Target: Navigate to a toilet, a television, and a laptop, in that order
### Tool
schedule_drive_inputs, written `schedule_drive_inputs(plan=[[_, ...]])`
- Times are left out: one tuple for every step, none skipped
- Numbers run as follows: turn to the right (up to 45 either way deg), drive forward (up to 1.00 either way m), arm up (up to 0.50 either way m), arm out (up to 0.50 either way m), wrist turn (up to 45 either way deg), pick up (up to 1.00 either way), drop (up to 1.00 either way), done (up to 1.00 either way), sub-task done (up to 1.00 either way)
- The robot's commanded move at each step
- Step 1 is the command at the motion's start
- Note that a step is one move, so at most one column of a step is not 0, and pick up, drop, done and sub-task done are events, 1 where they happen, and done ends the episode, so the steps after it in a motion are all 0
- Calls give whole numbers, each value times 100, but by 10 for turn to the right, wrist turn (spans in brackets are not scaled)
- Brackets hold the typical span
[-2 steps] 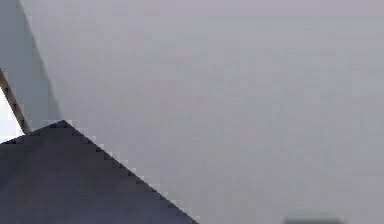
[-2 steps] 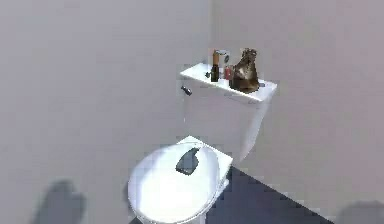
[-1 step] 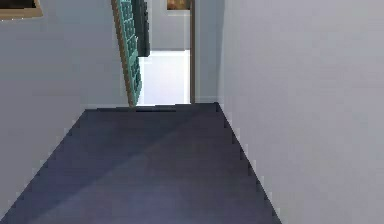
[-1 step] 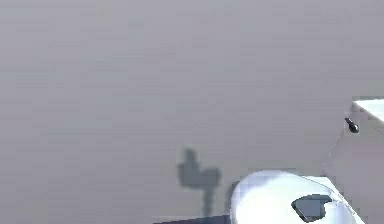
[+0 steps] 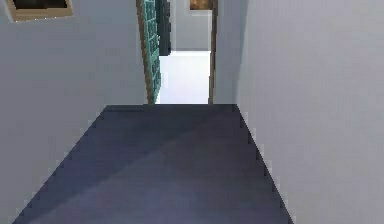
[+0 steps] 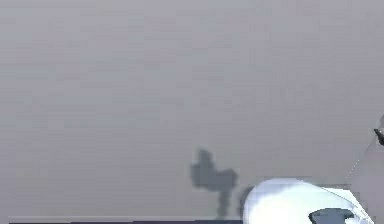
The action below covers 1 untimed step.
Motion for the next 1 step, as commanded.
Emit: schedule_drive_inputs(plan=[[0,100,0,0,0,0,0,0,0]])
